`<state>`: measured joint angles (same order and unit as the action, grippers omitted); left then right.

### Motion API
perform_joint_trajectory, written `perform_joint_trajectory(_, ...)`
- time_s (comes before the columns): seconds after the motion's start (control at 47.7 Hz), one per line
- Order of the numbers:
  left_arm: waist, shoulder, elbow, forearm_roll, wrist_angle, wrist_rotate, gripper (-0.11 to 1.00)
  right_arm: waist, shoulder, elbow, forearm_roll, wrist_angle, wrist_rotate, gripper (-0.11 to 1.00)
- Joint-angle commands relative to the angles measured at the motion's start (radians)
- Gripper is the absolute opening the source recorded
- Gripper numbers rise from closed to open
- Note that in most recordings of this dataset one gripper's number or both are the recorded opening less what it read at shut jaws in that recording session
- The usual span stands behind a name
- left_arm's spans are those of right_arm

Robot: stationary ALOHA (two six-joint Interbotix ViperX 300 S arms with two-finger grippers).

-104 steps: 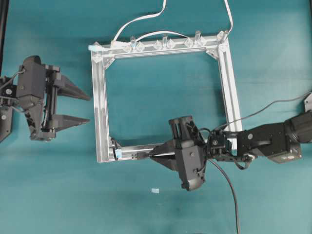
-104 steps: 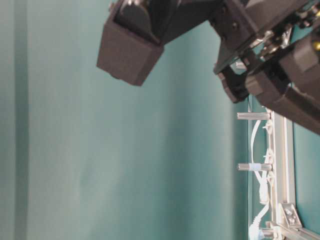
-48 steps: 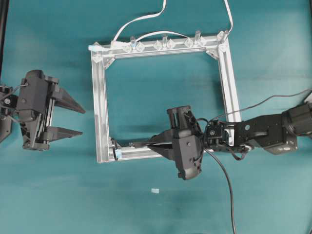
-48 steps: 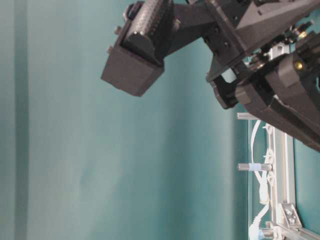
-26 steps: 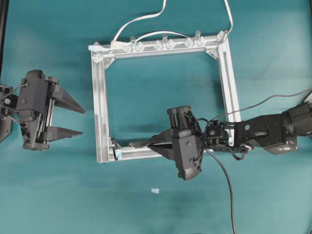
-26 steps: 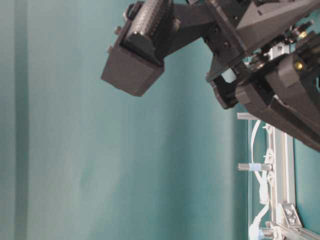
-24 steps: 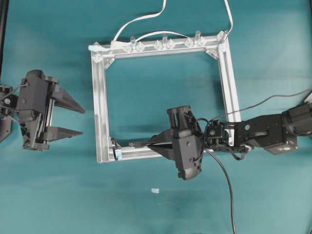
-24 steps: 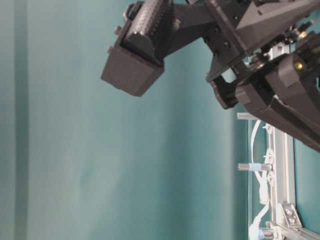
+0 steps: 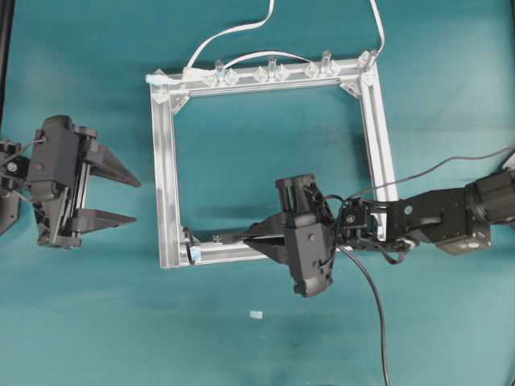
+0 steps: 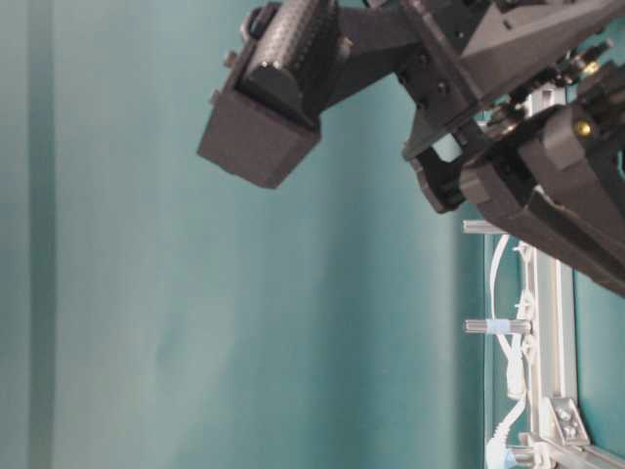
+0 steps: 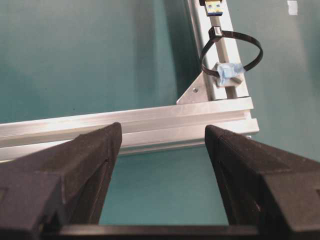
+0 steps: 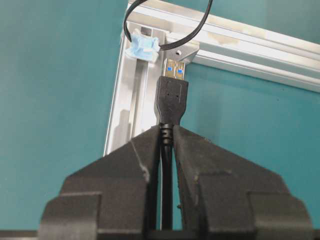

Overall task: Insert the wire through the string loop located on the left side.
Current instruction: 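Push the USB plug through the black zip-tie loop with the right gripper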

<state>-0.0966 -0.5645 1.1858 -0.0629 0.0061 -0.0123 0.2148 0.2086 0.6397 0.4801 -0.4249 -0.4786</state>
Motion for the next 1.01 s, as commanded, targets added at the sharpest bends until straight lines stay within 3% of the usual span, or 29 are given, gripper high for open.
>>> perform_joint_trajectory(0.0, -0.003, -0.003, -0.008, 0.003, -0.005, -0.003, 0.72, -0.002, -0.037, -0.012, -0.002, -0.005, 0.000, 0.11)
perform_joint_trajectory(0.65, -0.005, -0.003, -0.009, 0.003, -0.005, -0.002, 0.71, -0.002, -0.031, -0.021, -0.003, -0.003, 0.000, 0.11)
perform_joint_trajectory(0.985, -0.003, -0.003, -0.014, 0.003, -0.005, -0.002, 0.71, -0.006, 0.049, -0.121, -0.032, 0.048, -0.002, 0.11)
